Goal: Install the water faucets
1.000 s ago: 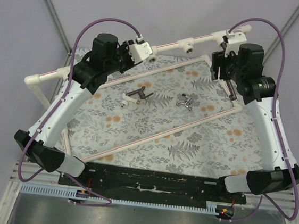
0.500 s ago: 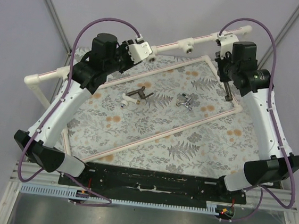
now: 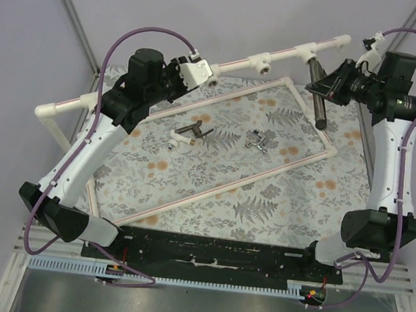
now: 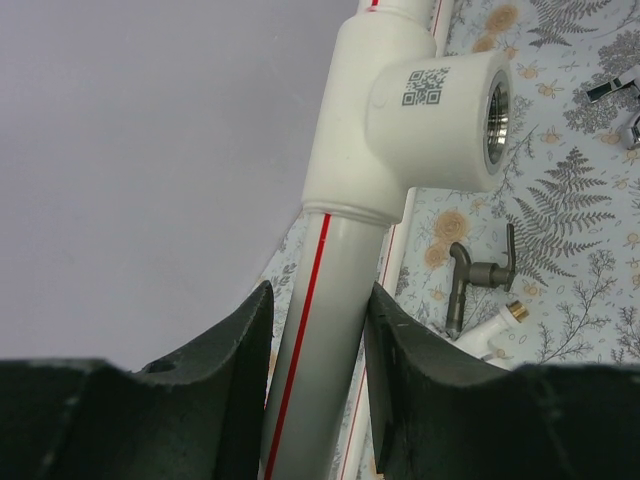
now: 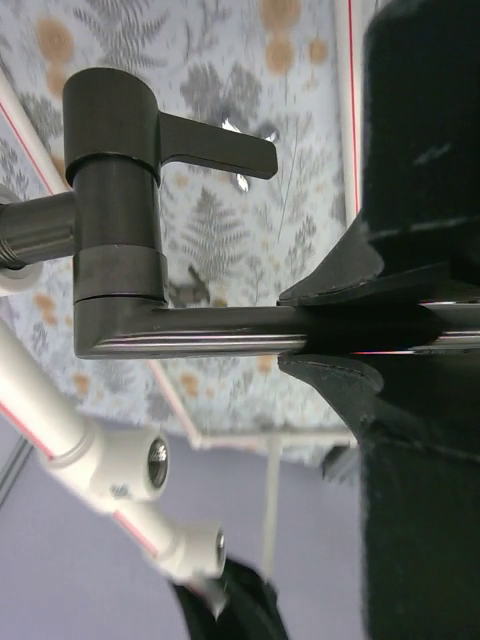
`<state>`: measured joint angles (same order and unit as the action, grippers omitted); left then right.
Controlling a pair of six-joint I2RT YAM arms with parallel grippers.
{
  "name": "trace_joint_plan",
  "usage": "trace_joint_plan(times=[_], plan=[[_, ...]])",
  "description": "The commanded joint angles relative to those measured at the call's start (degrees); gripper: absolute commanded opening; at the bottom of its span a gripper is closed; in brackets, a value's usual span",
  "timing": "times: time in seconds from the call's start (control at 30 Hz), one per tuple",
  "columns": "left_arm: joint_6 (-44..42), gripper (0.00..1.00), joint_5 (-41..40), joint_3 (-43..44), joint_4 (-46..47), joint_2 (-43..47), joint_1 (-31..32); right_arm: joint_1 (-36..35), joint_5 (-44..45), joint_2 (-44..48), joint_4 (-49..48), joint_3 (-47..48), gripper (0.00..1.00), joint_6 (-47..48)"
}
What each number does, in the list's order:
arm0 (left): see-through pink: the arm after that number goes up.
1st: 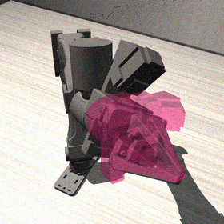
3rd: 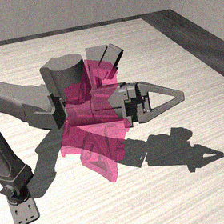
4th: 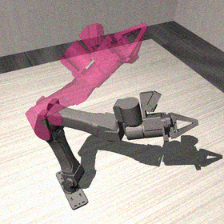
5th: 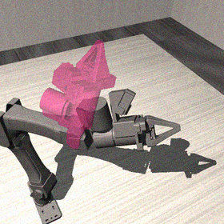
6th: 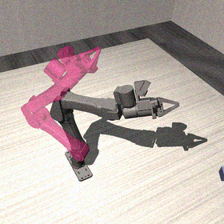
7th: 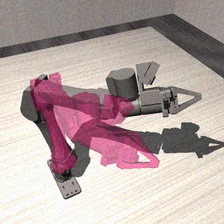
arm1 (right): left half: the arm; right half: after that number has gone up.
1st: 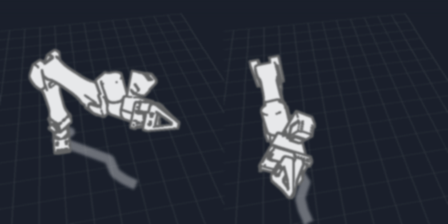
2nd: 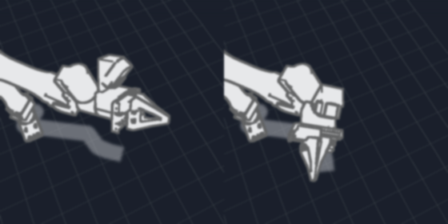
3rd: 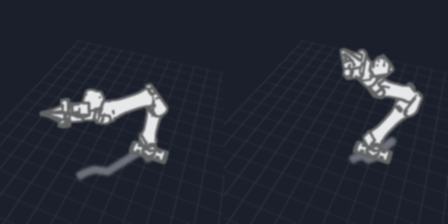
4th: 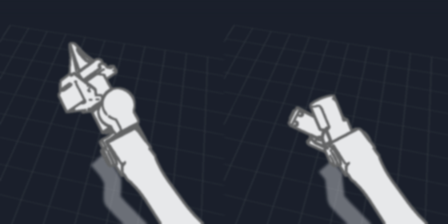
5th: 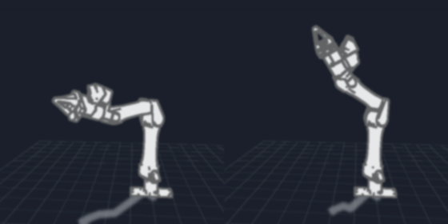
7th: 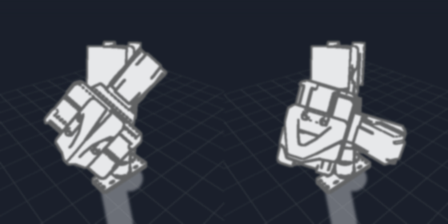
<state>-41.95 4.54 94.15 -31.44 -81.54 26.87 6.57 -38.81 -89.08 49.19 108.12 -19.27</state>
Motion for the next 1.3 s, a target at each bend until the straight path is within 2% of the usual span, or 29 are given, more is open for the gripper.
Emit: trace_joint_plan(times=[0.0, 0.07, 0.13, 0.2, 0.27, 0.33, 0.57, 0.77, 0.9, 1.07, 1.27], plan=[[5.74, 0.05, -0.49, -4.50, -9.17, -0.82, -0.51, 9.50, -6.35, -0.04, -24.19, -0.71, 0.07, -24.29], [5.57, 0.05, -0.58, -4.94, -8.99, -0.47, -0.51, 12.49, -7.94, -0.74, -28.96, -2.03, 0.12, -30.89], [5.57, 0.05, -0.84, -5.38, -8.90, -0.20, -0.42, 14.69, -7.78, -1.79, -30.55, -2.21, 0.17, -32.85], [5.57, 0.05, -0.93, -5.55, -8.73, -0.11, -0.42, 16.10, -7.08, -2.68, -30.64, -1.77, 0.24, -32.68], [5.48, 0.05, -1.02, -5.64, -8.64, 0.06, -0.51, 16.90, -6.46, -3.56, -30.56, -1.42, 0.35, -32.15], [5.48, 0.05, -1.11, -5.64, -8.64, -0.03, -0.42, 17.42, -5.50, -4.26, -30.30, -1.33, 0.40, -30.40], [5.39, 0.05, -1.11, -5.20, -8.72, -0.29, -0.51, 17.78, 0.13, -6.20, -20.37, 4.64, 0.47, -17.58], [5.39, 0.05, -1.20, -4.85, -8.72, -0.73, -0.51, 15.33, 3.38, -2.34, -20.89, 6.32, 0.68, -7.47], [5.39, 0.05, -1.11, -4.41, -8.99, -1.25, -0.51, 8.48, 8.56, -0.84, -20.54, 6.32, 0.79, 3.50], [5.39, 0.05, -1.02, -4.41, -9.08, -1.25, -0.51, 0.82, 14.89, -2.94, -16.24, 9.30, 0.80, 11.96], [5.48, 0.05, -1.19, -4.76, -9.16, -0.99, -0.51, 0.02, 18.32, -5.58, -13.69, 9.83, 0.80, 14.43]])
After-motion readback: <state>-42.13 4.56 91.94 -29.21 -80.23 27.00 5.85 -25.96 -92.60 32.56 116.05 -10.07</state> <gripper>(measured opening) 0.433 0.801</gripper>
